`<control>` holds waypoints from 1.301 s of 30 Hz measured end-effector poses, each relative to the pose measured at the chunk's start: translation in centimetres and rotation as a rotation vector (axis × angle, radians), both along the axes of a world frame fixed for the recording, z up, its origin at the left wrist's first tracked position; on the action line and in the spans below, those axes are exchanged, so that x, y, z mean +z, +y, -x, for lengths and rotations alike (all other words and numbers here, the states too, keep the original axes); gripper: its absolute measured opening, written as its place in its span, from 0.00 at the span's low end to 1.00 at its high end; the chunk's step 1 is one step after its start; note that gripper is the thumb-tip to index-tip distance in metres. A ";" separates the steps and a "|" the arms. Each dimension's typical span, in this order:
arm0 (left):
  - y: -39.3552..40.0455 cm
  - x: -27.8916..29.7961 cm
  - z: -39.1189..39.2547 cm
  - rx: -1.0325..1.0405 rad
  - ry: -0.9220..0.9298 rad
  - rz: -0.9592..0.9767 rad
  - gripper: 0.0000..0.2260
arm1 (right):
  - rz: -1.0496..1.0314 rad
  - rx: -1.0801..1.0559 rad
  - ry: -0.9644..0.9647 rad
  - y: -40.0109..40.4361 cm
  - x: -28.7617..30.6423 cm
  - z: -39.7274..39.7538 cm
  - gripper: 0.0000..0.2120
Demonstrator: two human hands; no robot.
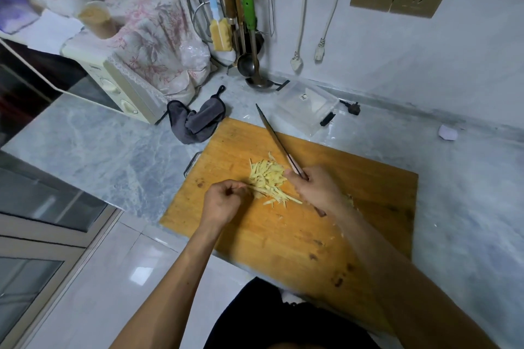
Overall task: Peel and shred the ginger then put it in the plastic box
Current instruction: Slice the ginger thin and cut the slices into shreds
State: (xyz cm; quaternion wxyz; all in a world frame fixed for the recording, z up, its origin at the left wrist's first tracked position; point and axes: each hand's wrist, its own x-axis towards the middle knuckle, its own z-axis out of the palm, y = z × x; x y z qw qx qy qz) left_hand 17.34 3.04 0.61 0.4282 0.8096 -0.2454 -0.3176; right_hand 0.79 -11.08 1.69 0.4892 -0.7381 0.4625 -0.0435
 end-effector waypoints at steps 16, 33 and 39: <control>-0.6 -1.4 -7.8 -0.351 -0.031 0.100 0.11 | 0.334 -0.315 0.257 7.8 -0.1 1.0 0.18; -2.4 -0.8 -7.7 -0.815 -0.604 0.289 0.12 | 0.753 0.137 0.395 12.2 -2.7 2.8 0.13; -6.0 0.1 -9.5 -1.044 -0.312 0.002 0.07 | 0.830 0.255 0.352 12.4 -2.7 1.5 0.14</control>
